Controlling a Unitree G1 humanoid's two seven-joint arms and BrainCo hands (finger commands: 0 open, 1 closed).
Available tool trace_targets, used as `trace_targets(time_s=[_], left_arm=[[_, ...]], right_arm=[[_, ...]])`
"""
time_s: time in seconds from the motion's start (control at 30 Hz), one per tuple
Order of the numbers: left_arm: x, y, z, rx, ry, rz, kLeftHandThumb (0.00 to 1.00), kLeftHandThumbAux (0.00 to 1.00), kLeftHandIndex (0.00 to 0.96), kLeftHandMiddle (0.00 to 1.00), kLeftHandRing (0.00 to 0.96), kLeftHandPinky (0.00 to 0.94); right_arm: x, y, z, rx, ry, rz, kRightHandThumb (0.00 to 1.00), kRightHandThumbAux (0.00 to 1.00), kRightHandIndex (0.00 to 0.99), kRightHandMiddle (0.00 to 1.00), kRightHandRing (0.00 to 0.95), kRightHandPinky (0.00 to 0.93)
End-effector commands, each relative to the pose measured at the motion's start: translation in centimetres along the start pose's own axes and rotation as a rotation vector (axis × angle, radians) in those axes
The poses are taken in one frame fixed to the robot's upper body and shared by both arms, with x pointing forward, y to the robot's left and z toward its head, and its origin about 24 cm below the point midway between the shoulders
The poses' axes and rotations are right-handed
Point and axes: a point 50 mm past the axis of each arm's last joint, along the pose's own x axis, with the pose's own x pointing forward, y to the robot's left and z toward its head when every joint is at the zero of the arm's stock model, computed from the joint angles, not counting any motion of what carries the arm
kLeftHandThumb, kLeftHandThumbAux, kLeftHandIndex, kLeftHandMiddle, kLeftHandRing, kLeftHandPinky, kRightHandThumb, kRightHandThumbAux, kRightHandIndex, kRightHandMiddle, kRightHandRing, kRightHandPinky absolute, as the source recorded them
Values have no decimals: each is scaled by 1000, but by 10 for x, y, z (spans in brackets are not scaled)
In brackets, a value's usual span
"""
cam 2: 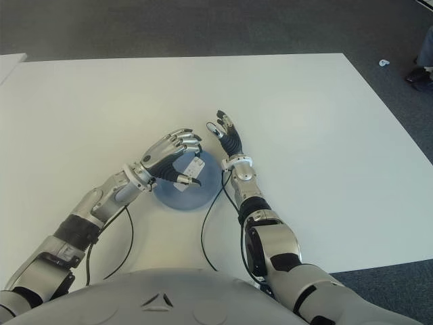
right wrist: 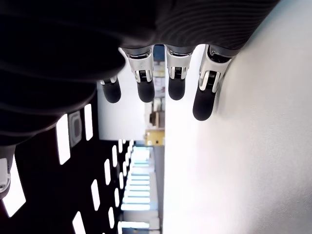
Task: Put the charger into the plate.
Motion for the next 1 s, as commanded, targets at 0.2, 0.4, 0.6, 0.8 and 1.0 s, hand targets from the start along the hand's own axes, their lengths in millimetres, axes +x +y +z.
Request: trace_targets(time_s=[0.2,0.4,0.6,0.8,1.0], left_arm=[[0,0,-3,13,2,-23,206,236,0,0,0,0],[-1,0,-4,15,2,-22,203,248,0,0,0,0],[-1,1,-5,15,4,-24,195,257,0,0,0,0],[-2,1,-6,19,2,-24,192,262,0,0,0,0],[-2,1,-6,22,1,-27,194,262,0,0,0,0]], right_arm=[[-21,0,-34,0,158,0,92,435,0,0,0,0],[-21,0,-34,-6,157,5,92,439,0,0,0,0],[-21,1,-34,-3,159,6,87,449,0,0,0,0],[-21,1,-34,-2,160,8,81,456,0,0,0,0],[-21,1,-34,-3,158,10,71,460,0,0,0,0]])
